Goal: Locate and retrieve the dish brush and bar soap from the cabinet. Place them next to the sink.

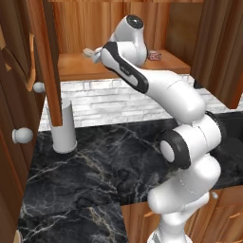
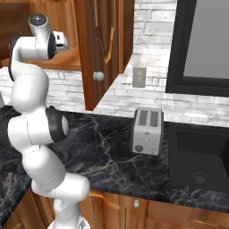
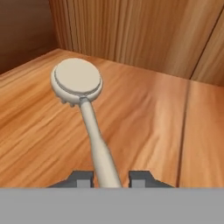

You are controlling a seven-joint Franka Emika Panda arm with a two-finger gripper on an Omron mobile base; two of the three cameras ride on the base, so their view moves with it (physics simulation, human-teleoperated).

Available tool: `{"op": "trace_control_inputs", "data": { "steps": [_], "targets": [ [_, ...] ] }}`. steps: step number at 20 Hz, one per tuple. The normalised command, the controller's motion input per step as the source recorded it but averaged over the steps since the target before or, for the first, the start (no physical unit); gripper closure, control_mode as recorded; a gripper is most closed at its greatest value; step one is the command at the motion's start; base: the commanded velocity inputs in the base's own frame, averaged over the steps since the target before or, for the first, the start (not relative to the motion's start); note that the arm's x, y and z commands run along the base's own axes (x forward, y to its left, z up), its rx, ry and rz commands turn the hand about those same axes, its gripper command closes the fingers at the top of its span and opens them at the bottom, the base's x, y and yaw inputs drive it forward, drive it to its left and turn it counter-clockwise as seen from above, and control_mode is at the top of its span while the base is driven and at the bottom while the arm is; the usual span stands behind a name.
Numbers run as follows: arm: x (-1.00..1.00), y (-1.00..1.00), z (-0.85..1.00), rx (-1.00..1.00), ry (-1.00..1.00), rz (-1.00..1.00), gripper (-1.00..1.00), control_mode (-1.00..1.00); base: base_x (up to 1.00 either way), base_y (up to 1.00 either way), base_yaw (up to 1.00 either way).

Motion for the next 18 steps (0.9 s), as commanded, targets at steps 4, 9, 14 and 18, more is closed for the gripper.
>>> {"op": "trace_control_inputs", "data": {
  "steps": [4, 9, 14, 18],
  "targets": [
    [-0.75, -0.21, 0.01, 0.01, 0.00, -0.04, 1.00, -1.00, 0.00, 0.00, 0.00],
    [-0.77, -0.25, 0.00, 0.02, 0.00, -0.06, 1.00, -1.00, 0.00, 0.00, 0.00],
    [-0.88, -0.29, 0.00, 0.03, 0.00, -0.07, 1.00, -1.00, 0.00, 0.00, 0.00],
    [-0.91, -0.33, 0.00, 0.03, 0.00, -0.11, 1.00, -1.00, 0.00, 0.00, 0.00]
  ]
}}
